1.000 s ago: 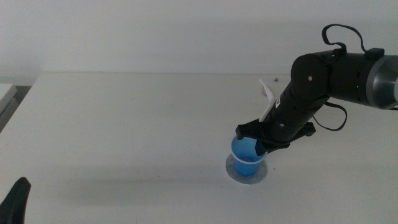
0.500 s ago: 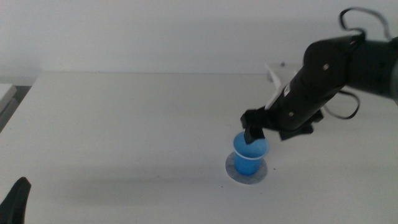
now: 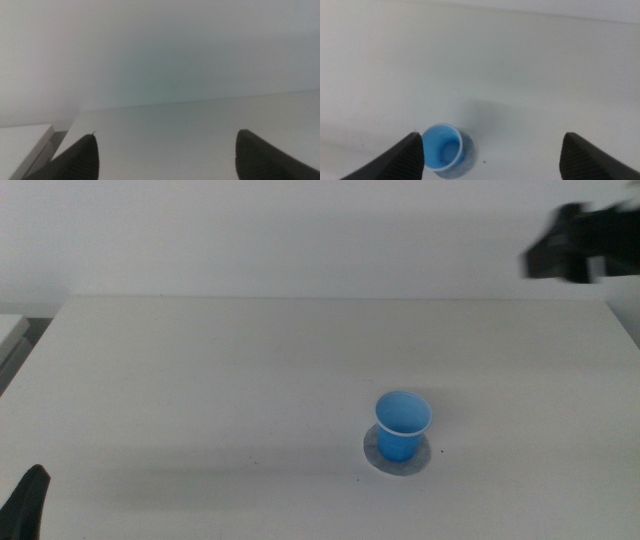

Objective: Place an empty cup on a cup mat.

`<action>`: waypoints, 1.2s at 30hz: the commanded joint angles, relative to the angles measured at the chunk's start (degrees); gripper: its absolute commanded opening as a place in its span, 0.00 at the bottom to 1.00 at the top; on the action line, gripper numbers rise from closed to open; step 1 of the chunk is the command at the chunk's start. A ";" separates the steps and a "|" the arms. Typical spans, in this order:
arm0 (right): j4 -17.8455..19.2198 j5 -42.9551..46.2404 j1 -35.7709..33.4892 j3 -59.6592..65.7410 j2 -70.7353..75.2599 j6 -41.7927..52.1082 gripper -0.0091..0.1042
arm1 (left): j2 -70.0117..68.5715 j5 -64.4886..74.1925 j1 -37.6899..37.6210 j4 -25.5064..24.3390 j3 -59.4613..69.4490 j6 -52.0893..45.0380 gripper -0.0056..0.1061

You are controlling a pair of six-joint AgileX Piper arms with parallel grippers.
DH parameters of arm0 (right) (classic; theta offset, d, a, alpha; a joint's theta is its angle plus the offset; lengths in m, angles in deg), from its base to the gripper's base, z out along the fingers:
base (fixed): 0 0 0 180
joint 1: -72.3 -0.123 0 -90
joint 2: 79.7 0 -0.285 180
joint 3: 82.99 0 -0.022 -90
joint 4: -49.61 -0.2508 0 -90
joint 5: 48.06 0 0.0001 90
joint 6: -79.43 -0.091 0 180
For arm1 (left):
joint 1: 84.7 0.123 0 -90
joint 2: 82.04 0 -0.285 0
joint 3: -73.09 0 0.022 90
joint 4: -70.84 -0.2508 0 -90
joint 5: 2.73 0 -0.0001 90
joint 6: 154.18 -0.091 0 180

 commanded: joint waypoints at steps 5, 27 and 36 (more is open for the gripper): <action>2.37 4.85 10.27 13.08 16.34 0.96 0.74 | -0.21 -0.31 -0.16 0.39 -0.02 0.16 0.89; 0.34 46.26 15.35 71.81 58.57 12.42 0.90 | -0.21 -0.31 -0.16 0.39 -0.02 0.16 0.89; 3.75 42.12 15.35 76.46 71.68 12.42 0.90 | -0.21 -0.31 -0.16 0.39 -0.02 0.16 0.89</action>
